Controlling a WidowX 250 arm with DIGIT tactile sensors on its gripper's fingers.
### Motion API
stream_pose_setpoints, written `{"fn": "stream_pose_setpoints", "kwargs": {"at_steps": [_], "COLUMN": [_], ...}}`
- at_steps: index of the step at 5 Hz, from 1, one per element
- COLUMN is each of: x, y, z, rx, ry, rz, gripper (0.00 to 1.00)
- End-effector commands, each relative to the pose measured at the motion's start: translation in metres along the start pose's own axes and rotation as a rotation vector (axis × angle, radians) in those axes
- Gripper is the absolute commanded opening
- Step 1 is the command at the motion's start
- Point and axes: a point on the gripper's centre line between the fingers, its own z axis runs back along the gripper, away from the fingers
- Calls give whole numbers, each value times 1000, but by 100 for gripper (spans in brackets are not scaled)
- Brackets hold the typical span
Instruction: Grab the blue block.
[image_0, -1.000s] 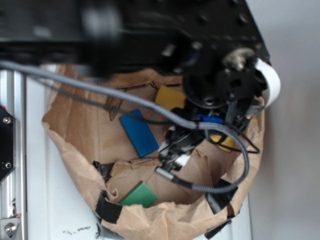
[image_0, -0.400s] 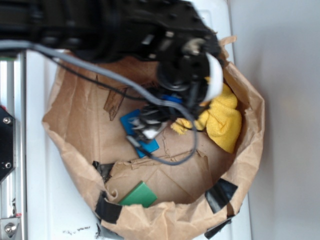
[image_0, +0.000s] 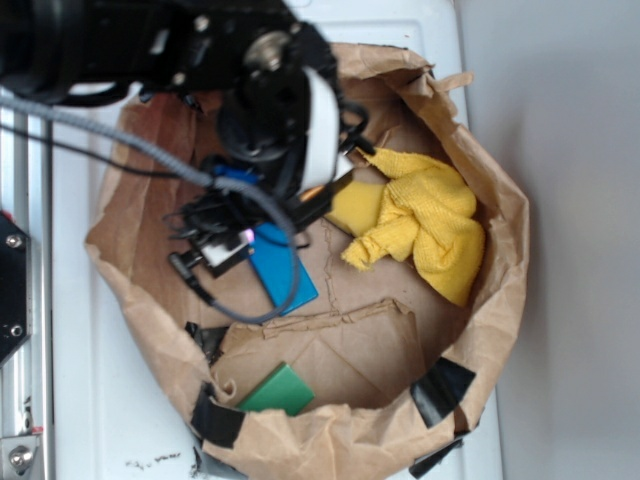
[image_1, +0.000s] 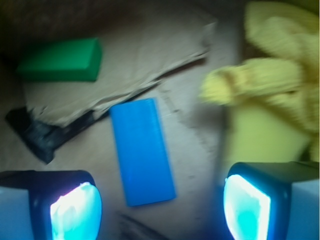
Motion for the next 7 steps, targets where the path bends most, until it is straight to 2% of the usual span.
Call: {"fn": "stream_pose_setpoints", "kwargs": {"at_steps": [1, 2, 3, 6, 7], "x": [-15, -16, -16, 11, 19], "y": [-4, -4, -8, -3, 1], "z": [-28, -47, -53, -23, 8], "rx": [154, 211, 258, 190, 156], "ry": [3, -6, -9, -28, -55], "rz": [-31, -5, 44, 135, 183], "gripper": [100, 100, 0, 0, 0]}}
